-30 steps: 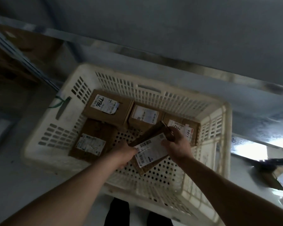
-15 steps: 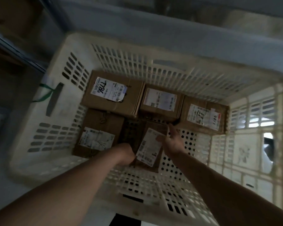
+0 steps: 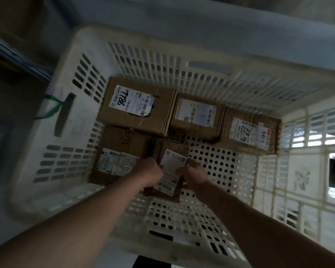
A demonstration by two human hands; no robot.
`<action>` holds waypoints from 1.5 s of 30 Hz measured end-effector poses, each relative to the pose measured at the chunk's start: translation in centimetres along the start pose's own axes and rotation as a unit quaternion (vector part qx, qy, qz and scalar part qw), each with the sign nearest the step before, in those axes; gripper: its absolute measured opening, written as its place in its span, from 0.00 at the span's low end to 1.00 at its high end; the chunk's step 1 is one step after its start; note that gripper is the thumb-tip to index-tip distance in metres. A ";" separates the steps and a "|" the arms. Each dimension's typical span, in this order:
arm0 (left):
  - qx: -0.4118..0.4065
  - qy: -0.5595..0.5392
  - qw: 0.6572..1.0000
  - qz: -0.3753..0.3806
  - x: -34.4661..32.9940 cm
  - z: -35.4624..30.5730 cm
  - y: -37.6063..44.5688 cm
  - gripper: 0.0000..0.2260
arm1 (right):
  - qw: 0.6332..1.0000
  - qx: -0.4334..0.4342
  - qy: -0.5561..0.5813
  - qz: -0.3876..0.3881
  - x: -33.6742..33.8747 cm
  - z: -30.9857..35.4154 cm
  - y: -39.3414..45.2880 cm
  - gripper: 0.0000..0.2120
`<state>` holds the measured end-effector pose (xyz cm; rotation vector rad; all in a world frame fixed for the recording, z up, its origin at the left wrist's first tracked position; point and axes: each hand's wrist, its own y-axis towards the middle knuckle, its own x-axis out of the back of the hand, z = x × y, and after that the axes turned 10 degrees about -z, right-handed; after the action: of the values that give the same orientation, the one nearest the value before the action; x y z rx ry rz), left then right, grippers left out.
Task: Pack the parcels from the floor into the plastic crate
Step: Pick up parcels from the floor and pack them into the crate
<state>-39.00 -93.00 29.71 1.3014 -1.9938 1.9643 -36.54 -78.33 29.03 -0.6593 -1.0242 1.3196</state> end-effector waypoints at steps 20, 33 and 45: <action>-0.045 0.006 0.999 -0.011 1.9 1.6 -1.6 0.20 | 0.998 0.057 -0.019 0.022 0.3 0.7 -2.1 0.21; -0.162 -0.083 0.983 -0.033 4.5 -5.9 -7.7 0.25 | 0.986 0.136 0.007 -0.099 6.6 4.3 -9.1 0.41; -0.283 -0.161 0.937 -0.124 -0.4 -15.8 -18.4 0.17 | 0.940 0.259 0.123 -0.184 19.4 0.6 -17.5 0.34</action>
<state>-36.01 -76.47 47.16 1.6645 -2.1556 1.0002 -30.13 -62.62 48.88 -0.2068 -0.5261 1.0760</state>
